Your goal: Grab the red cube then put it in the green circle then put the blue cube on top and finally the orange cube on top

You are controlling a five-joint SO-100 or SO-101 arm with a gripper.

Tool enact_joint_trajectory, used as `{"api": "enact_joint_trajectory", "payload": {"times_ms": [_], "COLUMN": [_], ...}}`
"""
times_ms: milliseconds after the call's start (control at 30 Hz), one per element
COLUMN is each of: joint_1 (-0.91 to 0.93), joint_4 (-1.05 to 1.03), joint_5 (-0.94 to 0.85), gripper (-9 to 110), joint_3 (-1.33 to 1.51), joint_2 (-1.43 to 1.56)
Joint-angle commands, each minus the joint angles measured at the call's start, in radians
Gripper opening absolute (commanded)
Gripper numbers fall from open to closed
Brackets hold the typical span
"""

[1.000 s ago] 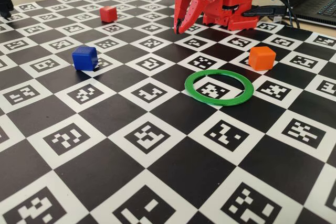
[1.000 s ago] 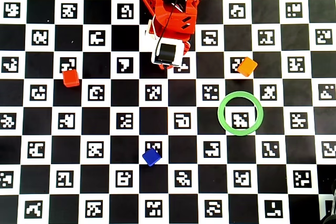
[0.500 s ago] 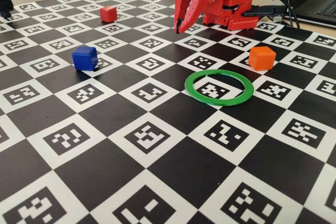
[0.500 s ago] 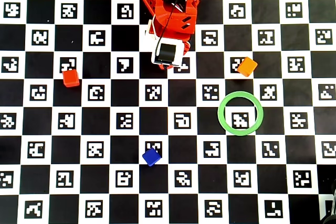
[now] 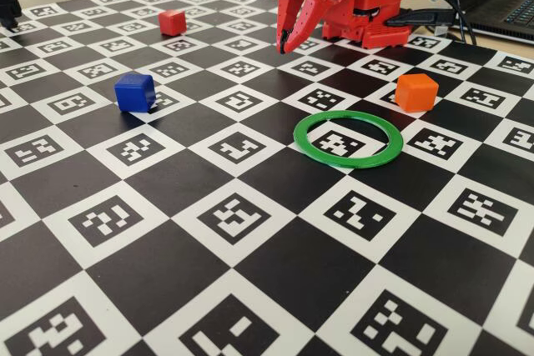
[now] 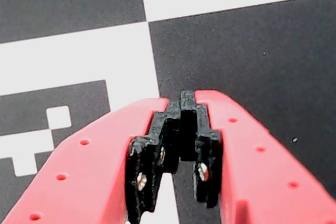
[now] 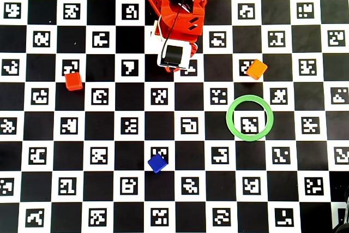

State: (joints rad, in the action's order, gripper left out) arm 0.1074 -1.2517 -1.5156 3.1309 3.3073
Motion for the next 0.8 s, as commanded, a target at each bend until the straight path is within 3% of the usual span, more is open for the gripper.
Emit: {"api": "enact_joint_trajectory", "payload": {"times_ms": [0, 767], "joint_1": [-0.002, -0.035], "joint_4": [-0.103, -0.097], "joint_5": [-0.008, 0.028], "gripper": [-5, -5], "joint_3": [0.055, 0.055], "joint_2": [0.051, 0.051]}}
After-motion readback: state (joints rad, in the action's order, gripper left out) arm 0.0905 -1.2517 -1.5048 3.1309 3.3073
